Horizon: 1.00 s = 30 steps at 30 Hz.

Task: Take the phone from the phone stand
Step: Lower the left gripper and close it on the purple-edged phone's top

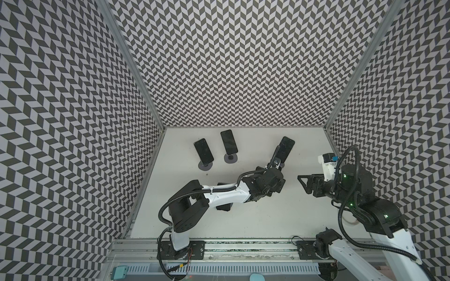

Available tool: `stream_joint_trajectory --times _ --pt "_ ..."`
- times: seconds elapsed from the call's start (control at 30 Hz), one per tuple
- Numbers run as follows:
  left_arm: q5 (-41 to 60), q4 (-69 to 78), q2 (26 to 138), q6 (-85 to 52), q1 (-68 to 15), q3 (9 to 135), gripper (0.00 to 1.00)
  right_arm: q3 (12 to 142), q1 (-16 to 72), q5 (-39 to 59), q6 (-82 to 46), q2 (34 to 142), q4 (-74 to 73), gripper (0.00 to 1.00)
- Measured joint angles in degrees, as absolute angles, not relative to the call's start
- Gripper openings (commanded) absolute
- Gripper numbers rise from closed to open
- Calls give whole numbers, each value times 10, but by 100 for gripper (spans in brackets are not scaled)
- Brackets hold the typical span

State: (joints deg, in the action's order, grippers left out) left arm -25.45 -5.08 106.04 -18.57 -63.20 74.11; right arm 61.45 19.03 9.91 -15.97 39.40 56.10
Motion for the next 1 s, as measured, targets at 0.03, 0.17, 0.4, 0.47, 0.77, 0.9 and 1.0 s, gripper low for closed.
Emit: stream_joint_trajectory --times 0.03,0.17,0.4,0.47,0.77,0.9,1.0 --pt "-258 -51 1063 -187 -631 747 97 615 190 99 -160 394 561 71" --pt "-268 -53 1072 -190 -629 772 97 615 190 99 -159 394 561 72" --pt "-285 -60 1087 -195 -629 799 96 615 191 98 -159 394 561 72" --pt "-289 -62 1089 -197 -629 799 96 615 194 98 -159 394 561 72" --pt "-300 -75 1110 -207 -629 808 93 617 202 98 -158 394 561 72" --pt "-301 -83 1114 -207 -629 808 92 618 204 98 -158 394 560 72" --pt "-304 -83 1114 -206 -629 808 90 618 204 98 -158 394 560 72"
